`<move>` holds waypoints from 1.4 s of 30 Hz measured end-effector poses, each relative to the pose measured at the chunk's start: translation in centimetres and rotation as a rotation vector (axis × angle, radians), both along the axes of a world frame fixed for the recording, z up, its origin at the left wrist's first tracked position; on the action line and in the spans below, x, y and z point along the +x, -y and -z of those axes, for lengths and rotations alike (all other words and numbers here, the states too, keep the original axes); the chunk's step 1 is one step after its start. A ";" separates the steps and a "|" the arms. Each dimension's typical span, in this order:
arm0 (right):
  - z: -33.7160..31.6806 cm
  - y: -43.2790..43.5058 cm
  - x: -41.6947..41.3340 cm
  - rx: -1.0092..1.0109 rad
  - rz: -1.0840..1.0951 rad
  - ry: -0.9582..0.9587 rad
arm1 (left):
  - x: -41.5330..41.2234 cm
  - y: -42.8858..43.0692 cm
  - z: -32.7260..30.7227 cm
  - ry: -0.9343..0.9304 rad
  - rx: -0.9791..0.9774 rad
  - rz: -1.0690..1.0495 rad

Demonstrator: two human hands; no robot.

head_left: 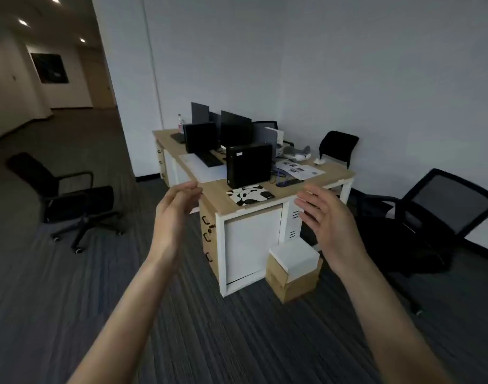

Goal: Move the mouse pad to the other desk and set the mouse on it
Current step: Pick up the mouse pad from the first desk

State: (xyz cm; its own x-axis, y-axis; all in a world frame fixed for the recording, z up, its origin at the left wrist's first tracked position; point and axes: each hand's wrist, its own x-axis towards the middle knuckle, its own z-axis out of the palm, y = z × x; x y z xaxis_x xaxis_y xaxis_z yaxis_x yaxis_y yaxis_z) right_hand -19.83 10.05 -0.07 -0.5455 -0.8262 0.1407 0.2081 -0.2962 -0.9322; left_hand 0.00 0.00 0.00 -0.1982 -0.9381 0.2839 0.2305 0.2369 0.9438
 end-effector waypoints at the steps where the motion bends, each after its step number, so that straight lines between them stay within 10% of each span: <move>1: -0.2 1.2 -0.9 0.001 0.016 -0.008 | -0.9 1.1 -0.1 -0.008 -0.005 -0.013; 42: 14.9 70.9 -44.5 0.550 -0.164 -0.024 | -40.7 65.2 18.1 0.181 0.606 -0.320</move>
State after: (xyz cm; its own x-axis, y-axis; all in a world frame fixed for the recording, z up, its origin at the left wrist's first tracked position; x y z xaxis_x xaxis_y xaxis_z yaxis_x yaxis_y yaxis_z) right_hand -64.36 -60.87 -14.99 -0.4063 -0.8548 -0.3229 0.1875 0.2679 -0.9450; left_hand -40.73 -65.19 -18.15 0.1186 -0.9406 -0.3183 0.0649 -0.3125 0.9477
